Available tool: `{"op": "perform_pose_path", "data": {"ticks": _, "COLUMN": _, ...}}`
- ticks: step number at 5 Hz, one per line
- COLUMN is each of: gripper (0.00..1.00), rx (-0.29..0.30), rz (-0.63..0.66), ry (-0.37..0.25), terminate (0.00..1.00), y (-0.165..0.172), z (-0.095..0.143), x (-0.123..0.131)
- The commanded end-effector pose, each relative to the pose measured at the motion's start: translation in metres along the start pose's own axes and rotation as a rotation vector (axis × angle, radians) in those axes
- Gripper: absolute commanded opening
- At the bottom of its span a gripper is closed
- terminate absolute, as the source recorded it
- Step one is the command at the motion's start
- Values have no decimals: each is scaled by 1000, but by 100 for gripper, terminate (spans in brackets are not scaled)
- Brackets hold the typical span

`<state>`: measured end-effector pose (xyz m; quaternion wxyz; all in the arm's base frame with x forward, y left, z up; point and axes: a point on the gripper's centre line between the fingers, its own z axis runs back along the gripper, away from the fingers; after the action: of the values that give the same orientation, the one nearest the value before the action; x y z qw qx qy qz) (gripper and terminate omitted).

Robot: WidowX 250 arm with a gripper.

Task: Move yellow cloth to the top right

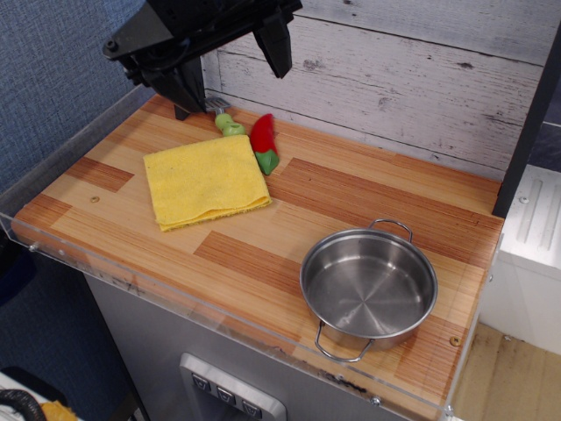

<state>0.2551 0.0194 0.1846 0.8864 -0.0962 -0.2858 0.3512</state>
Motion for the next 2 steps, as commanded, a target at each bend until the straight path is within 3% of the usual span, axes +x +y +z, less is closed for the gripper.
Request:
{"op": "perform_pose_path", "data": {"ticks": 1, "gripper": 100, "rx": 0, "rz": 0, "ry": 0, "terminate": 0, "y": 0, "z": 0, "x": 0}}
{"op": "perform_pose_path", "data": {"ticks": 2, "gripper": 100, "rx": 32, "rz": 30, "ry": 1, "terminate": 0, "y": -6, "z": -11, "x": 19}}
